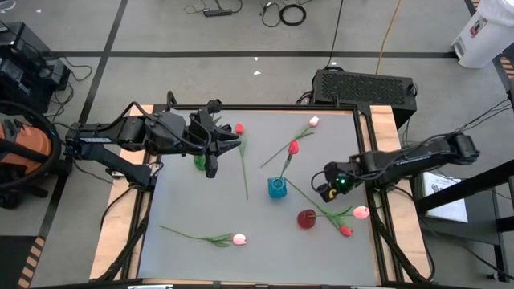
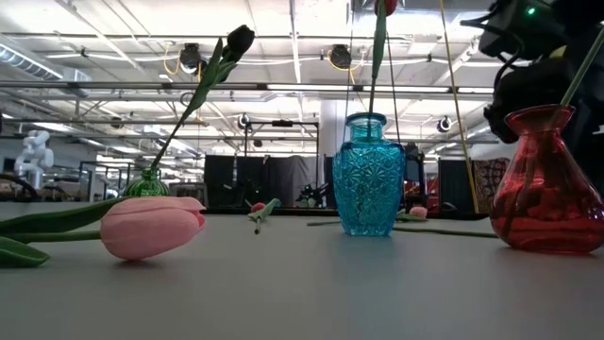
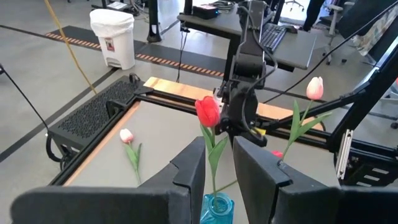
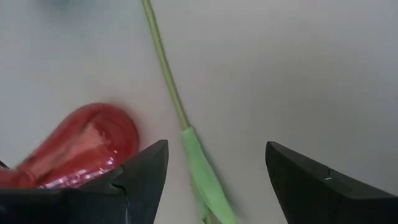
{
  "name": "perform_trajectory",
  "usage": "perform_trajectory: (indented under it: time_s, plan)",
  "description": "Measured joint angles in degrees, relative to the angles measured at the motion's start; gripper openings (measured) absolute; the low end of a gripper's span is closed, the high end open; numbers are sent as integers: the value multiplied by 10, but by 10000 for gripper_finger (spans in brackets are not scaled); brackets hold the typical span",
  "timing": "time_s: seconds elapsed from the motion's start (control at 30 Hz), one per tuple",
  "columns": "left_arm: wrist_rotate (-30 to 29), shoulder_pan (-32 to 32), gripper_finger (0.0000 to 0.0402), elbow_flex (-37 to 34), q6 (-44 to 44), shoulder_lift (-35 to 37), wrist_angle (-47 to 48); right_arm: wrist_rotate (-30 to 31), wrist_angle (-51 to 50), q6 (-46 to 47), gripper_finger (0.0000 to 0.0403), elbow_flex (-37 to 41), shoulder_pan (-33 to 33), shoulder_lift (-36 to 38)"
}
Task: Sort flowers into vase by color
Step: Put the right red tulip into the blue vase
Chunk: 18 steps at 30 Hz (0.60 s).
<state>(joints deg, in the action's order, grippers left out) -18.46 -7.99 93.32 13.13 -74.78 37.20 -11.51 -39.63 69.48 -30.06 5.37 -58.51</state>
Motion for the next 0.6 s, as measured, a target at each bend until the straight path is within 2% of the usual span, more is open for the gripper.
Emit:
perform_trajectory:
  time_s: [0.27,0.6]
  plan:
    - [0,0,91,0,0,0,0,-25,69,19,260,0,20,-70]
    - [0,0,91,0,0,0,13,-40,86,45,260,0,84,-127]
